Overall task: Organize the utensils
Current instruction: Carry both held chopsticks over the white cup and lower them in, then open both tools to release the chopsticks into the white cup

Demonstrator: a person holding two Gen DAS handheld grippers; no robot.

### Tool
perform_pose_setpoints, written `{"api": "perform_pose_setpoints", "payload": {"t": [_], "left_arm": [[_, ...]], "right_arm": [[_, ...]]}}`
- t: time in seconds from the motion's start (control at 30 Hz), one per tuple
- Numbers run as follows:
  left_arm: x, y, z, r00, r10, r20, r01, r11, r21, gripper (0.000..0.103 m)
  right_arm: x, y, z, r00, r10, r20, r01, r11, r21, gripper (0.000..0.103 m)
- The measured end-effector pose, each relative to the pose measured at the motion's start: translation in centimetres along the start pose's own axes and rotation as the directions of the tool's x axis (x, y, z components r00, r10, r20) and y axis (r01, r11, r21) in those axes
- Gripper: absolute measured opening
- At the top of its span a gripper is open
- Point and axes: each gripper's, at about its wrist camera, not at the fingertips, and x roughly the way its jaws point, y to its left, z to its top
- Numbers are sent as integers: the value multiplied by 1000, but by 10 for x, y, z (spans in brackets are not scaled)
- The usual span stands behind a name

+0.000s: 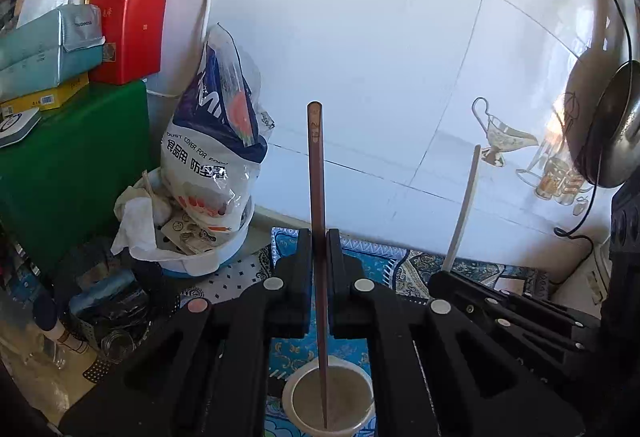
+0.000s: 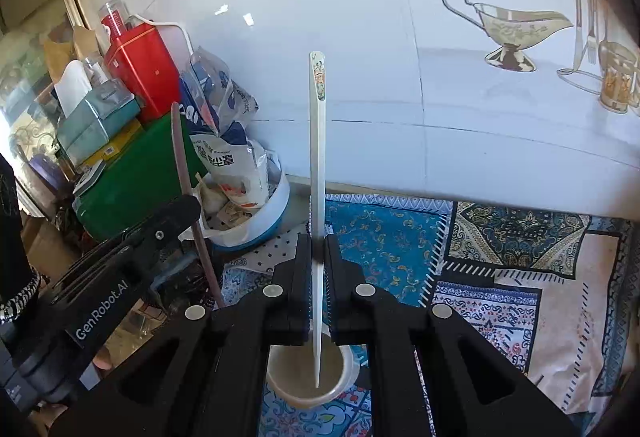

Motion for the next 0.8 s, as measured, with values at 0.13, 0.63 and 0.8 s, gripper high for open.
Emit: {"api": "perform_pose_setpoints", "payload": {"t": [0.13,0.63,0.8], "left_arm": [[23,1,-7,999,18,-28,-18,1000,8,4],[58,6,-49,974,-6,-229,18,999,48,4],[53,5,-54,958,-23,-285,41,997,58,4]], "right_arm": [[21,-5,-4,999,7,-47,-7,1000,3,6],[42,-15,-26,983,-10,-181,5,1000,-29,6],[36,-12,-24,980,-16,-196,6,999,-47,6]]}}
